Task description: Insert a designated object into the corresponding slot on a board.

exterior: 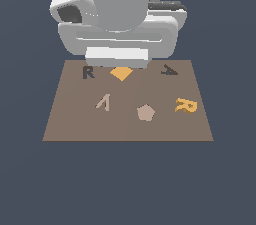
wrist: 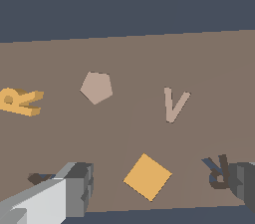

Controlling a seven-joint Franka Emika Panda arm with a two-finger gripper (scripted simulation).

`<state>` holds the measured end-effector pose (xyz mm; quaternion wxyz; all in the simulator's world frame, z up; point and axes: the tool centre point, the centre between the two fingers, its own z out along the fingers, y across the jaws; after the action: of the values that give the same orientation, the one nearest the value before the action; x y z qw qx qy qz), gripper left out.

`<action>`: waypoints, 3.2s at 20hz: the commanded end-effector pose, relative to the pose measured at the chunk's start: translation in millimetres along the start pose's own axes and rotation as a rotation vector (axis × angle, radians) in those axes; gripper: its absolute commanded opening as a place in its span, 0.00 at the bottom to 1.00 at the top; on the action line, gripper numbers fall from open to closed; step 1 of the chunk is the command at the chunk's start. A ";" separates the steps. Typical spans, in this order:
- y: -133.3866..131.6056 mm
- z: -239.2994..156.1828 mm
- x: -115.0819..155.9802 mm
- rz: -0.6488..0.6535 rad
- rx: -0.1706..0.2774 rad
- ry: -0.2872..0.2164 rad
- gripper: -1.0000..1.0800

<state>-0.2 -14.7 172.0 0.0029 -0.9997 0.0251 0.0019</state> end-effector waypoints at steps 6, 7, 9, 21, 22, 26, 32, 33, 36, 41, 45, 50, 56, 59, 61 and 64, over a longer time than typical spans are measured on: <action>-2.1 1.9 2.6 -0.021 0.000 0.000 0.96; -3.0 2.8 3.7 -0.030 0.000 0.000 0.96; -5.4 5.0 6.6 -0.053 0.000 0.000 0.96; -41.8 32.5 37.5 -0.352 0.000 0.000 0.96; -47.1 36.0 40.6 -0.390 0.000 0.000 0.96; -72.9 51.9 52.3 -0.565 0.000 0.001 0.96; -117.1 77.1 60.8 -0.843 -0.002 0.001 0.96; -124.0 80.9 61.0 -0.886 -0.002 0.001 0.96; -143.3 91.6 59.8 -1.005 -0.003 0.001 0.96; -168.8 106.0 54.3 -1.165 -0.005 0.001 0.96; -183.0 114.5 48.9 -1.258 -0.006 0.000 0.96; -193.6 121.1 43.5 -1.331 -0.007 0.000 0.96; -195.9 123.0 41.6 -1.350 -0.007 0.000 0.96; -196.2 124.6 41.6 -1.348 -0.007 -0.001 0.96; -195.8 129.5 41.6 -1.348 -0.007 -0.001 0.96; -195.8 139.4 41.4 -1.350 -0.007 -0.001 0.96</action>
<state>50.8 179.6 38.6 -0.0001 -0.7965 -0.6047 -0.0003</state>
